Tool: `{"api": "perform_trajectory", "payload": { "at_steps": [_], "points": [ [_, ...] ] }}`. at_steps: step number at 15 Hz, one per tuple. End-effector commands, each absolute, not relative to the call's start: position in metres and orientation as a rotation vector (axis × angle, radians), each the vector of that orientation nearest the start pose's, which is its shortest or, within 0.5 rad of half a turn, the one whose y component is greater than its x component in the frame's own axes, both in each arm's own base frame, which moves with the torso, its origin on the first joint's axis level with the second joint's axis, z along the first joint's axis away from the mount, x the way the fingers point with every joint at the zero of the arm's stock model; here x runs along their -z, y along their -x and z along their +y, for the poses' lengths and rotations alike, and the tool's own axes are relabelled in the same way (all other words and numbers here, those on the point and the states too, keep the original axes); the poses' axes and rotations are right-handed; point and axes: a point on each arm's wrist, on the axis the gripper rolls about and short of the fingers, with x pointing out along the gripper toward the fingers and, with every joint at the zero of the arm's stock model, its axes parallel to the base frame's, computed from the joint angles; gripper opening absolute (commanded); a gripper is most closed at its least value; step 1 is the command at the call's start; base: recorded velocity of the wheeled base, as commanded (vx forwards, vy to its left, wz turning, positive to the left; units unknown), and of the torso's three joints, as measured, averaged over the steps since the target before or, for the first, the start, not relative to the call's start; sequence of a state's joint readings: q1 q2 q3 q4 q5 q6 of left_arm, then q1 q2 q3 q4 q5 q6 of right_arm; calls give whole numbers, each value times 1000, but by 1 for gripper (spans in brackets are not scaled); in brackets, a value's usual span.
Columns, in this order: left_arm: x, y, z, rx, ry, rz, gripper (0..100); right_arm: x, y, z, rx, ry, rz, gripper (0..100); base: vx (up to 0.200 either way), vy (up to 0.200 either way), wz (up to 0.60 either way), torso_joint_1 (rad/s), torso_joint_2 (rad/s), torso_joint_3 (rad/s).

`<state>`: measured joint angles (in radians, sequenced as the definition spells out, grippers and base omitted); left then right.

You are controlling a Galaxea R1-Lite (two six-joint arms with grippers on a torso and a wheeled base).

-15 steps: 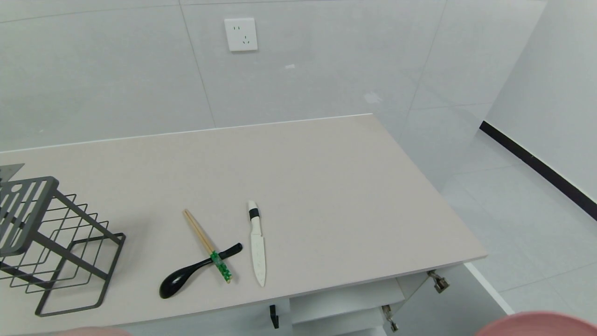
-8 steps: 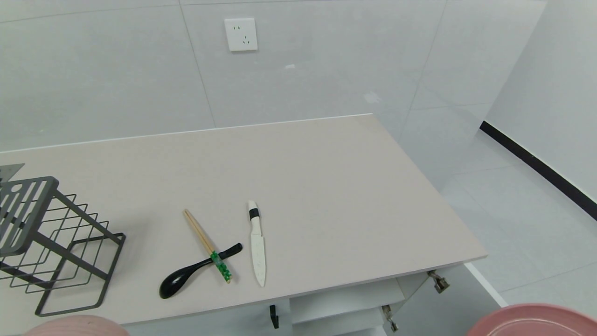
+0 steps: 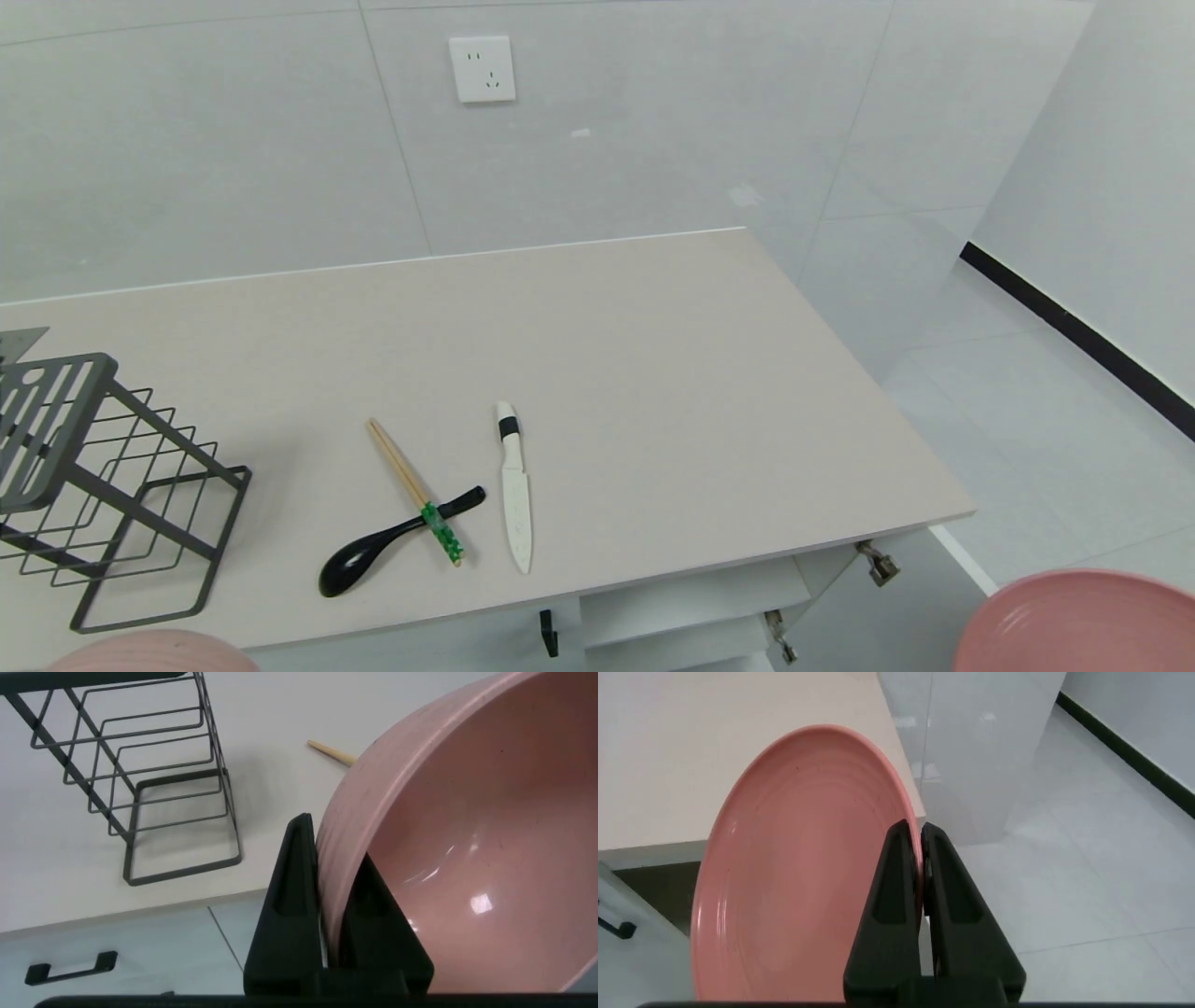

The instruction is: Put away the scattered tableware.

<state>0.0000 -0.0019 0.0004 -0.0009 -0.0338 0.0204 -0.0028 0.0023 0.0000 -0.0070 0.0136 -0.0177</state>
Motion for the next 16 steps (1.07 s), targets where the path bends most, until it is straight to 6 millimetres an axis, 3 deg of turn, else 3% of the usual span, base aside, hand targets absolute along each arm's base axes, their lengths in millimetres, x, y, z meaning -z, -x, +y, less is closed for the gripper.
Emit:
{"api": "perform_trajectory", "payload": {
  "at_steps": [1,7,13,16],
  "points": [
    [-76,23,-1,34,-21,-2,0,-76,23,0,-12,3,-3,0,0,0,0,0,0,0],
    [-76,23,-1,32,-20,-2,0,-76,23,0,-15,-2,-2,0,-200,0,0,5,2,3],
    [-76,23,-1,32,-18,-2,0,-76,23,0,-8,2,0,0,0,167,0,-2,0,0],
    [-76,23,-1,32,-18,-2,0,-76,23,0,-8,2,0,0,0,0,0,0,0,0]
  ]
}}
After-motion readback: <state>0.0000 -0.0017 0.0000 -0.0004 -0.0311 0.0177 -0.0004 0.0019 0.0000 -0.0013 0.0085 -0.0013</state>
